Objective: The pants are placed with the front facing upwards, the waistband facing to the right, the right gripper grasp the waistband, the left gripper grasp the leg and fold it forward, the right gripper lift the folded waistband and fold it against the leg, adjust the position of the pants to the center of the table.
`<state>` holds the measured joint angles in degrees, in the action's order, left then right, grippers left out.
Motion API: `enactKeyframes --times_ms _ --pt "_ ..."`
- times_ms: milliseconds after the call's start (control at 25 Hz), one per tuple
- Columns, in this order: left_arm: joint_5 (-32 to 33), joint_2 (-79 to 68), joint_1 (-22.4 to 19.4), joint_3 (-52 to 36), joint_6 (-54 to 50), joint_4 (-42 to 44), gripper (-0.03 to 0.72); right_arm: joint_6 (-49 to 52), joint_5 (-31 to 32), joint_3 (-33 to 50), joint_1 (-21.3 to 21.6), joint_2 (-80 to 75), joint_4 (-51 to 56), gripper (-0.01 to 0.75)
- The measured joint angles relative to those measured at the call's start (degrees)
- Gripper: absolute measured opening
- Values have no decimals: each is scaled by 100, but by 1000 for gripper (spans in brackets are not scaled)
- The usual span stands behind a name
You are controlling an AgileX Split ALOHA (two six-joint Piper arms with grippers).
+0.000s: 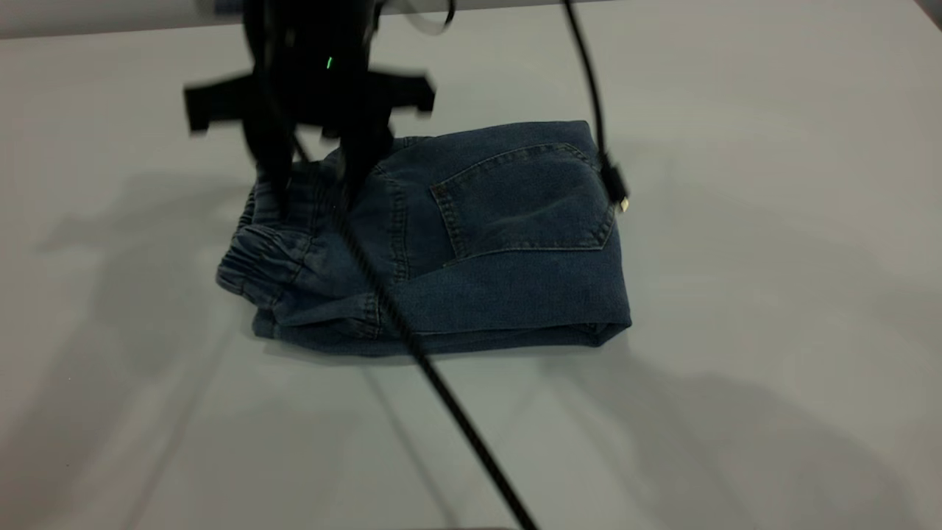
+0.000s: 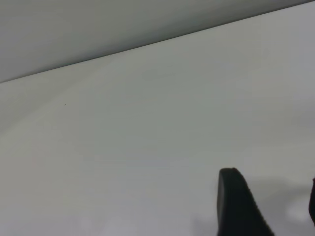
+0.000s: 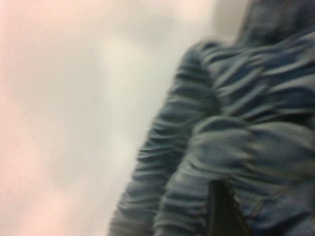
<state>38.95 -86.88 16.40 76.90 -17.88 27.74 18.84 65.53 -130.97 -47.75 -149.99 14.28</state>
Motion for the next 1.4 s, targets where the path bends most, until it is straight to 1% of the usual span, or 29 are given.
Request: enactKeyframes --times_ms 80,200,280,360,400,480,600,720,880,1000,1080,1240,1400 --pt "0 0 0 0 0 0 317 5 -185 0 -56 -134 171 347" --pt "0 0 0 0 0 0 317 -34 -279 -46 -81 -175 216 347" --pt "0 0 0 0 0 0 317 -118 -80 -273 -70 -179 126 347" --pt "0 0 0 0 0 0 317 -154 344 -696 -64 -179 -64 347" --pt "0 0 0 0 0 0 317 -168 441 -902 -64 -179 -201 347" --pt "0 47 0 0 0 0 317 -167 508 -1345 -53 -144 -354 347" --pt "6 383 0 -8 0 0 317 -195 557 -1799 -27 51 -367 347" --pt "113 903 0 -8 29 0 317 -401 597 -1964 -23 453 -372 347" --pt "554 1592 0 -8 188 -6 317 -901 674 -1985 -23 1199 -440 340" --pt "1011 2059 0 -8 349 -210 317 -1163 688 -1985 -23 1782 -523 333" --pt "1300 2351 0 -8 544 -564 317 -1219 708 -1985 -23 2147 -718 332" --pt "1966 2930 0 -8 1369 -1552 317 -1267 728 -1997 -23 2806 -1132 332" --pt "2715 3412 0 -8 2151 -2492 317 -1373 751 -1903 -23 3280 -1169 332"
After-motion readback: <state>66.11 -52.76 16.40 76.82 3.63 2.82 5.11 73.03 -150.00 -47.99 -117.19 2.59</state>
